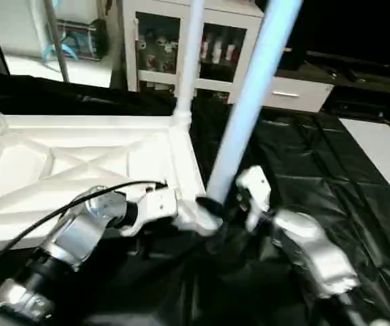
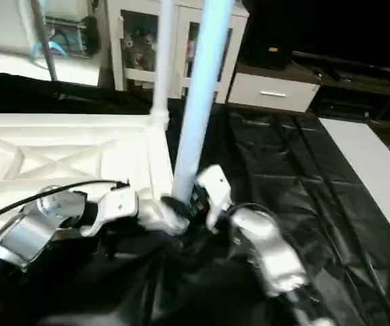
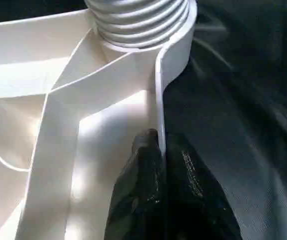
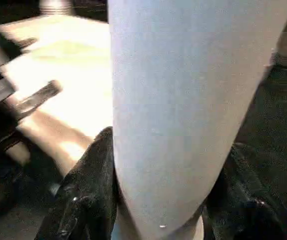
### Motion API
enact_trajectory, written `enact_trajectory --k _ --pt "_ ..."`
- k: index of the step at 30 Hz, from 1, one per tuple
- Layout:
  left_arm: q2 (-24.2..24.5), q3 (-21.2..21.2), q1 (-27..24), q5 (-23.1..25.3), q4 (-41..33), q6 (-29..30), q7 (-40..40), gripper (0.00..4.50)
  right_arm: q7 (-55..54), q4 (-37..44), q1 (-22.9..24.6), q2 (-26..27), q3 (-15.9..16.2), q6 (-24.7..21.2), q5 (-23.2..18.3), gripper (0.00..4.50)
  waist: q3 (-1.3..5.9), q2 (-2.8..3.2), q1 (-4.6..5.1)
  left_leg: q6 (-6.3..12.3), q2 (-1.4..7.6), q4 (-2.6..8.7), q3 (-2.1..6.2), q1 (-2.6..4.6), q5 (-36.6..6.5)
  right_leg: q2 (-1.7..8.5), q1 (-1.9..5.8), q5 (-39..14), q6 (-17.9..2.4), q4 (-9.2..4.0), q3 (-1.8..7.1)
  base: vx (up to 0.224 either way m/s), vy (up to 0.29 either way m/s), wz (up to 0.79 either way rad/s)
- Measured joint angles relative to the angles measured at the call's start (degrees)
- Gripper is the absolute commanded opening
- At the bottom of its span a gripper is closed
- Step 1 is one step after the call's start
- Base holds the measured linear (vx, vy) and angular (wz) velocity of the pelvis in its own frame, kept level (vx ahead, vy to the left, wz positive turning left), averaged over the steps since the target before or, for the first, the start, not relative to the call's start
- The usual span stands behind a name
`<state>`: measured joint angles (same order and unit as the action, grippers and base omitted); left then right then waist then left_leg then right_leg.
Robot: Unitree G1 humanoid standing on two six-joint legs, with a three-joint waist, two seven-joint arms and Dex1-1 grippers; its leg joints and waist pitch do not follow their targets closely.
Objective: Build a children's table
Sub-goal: Insert table leg to table base
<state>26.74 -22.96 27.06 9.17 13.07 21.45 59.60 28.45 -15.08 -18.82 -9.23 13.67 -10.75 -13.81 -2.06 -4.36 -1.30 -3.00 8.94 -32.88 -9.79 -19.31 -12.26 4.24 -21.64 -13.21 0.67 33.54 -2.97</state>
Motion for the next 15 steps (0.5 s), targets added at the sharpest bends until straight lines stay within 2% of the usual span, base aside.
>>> enact_trajectory --k 1,3,5,6,7,9,10,12,13,15 --pt "-1.6 0.13 1.01 0.18 0.8 2.03 -1.4 0.0 -3.48 -2.03 -1.58 1.47 -0.85 -0.01 0.01 1.87 -0.16 0.25 0.25 0.0 0.0 0.0 0.26 -0.18 0.0 0.01 -0.05 0.0 0.0 -0.47 -0.32 -0.05 0.038 -0.21" --pt "-3.93 0.09 2.66 0.27 1.87 4.3 -2.79 0.0 -8.12 -4.87 -4.37 2.64 -1.33 -0.02 0.88 1.87 -0.26 0.41 0.56 0.0 -0.04 -0.06 0.28 -0.77 0.0 0.2 -0.21 0.02 -0.03 -0.67 -0.56 0.0 0.0 0.0" --pt "-9.55 -0.21 5.22 0.24 4.4 7.29 -4.85 0.0 -15.57 -11.65 -8.3 4.11 -2.83 -0.37 2.49 1.87 -0.47 0.34 -0.14 0.0 -0.04 -0.1 -0.06 -1.08 0.02 0.26 -0.58 0.34 -0.56 -0.84 -0.4 0.0 0.0 0.0" --pt "-11.27 -0.32 5.68 0.32 5.06 7.85 -6.62 0.0 -17.92 -13.32 -9.38 4.02 -3.63 -1.18 3.52 1.87 -0.5 0.24 -0.46 0.0 -0.03 -0.05 -0.47 -1.13 0.02 0.27 -0.62 0.56 -0.85 -0.81 -0.04 -0.017 0.001 0.23" --pt "-12.98 -0.42 6.55 0.08 5.79 8.57 -7.85 0.0 -19.71 -14.3 -10.18 4.07 -4.3 -1.07 3.79 1.87 -0.65 -0.18 -0.53 0.01 -0.02 -0.05 -0.91 -1.04 0.02 0.26 -0.62 0.8 -1.01 -0.53 0.48 -0.017 0.001 0.23" --pt "-17.43 0.25 8.36 0.13 8.87 10.78 -12.33 0.0 -24.87 -17.62 -12.37 4.25 -4.89 -0.43 5.59 1.87 -0.79 -0.43 -0.86 0.03 -0.01 -0.18 -1.12 -1.06 0.04 0.27 -0.57 1.1 -0.84 -0.5 0.71 0.0 0.0 0.0" --pt "-19.81 0.28 9.59 0.27 10.72 11.57 -15.26 0.0 -28.0 -19.58 -13.58 4.42 -5.48 0.22 6.72 1.87 -0.7 -0.75 -0.94 0.03 0.0 -0.22 -1.25 -1.23 0.11 0.3 -0.35 1.48 -1.02 -0.52 0.76 0.0 0.0 0.0" --pt "-22.74 0.29 11.12 0.66 12.81 12.01 -18.92 0.0 -32.31 -21.74 -14.81 4.72 -6.36 1.8 8.12 1.87 -0.75 -0.79 -1.02 0.29 0.01 -0.3 -1.66 -1.35 0.3 0.51 -0.39 2.52 -1.02 -0.51 0.84 0.053 0.008 0.08" --pt "-23.96 0.3 11.95 0.64 13.9 12.02 -20.62 0.0 -34.36 -22.71 -15.33 4.91 -6.76 2.88 8.79 1.87 -0.76 -0.78 -1.05 0.3 0.01 -0.28 -1.79 -1.5 0.3 0.68 -0.51 2.55 -0.27 -0.46 0.78 0.05 0.006 0.09" --pt "-24.48 0.37 12.94 0.64 14.87 12.0 -21.77 0.0 -36.25 -23.34 -15.74 5.2 -7.5 4.22 9.2 1.87 -0.76 -0.79 -1.27 0.34 0.12 -0.21 -1.77 -1.78 0.34 0.64 -0.78 2.42 0.02 -0.36 0.65 0.065 -0.017 0.01"
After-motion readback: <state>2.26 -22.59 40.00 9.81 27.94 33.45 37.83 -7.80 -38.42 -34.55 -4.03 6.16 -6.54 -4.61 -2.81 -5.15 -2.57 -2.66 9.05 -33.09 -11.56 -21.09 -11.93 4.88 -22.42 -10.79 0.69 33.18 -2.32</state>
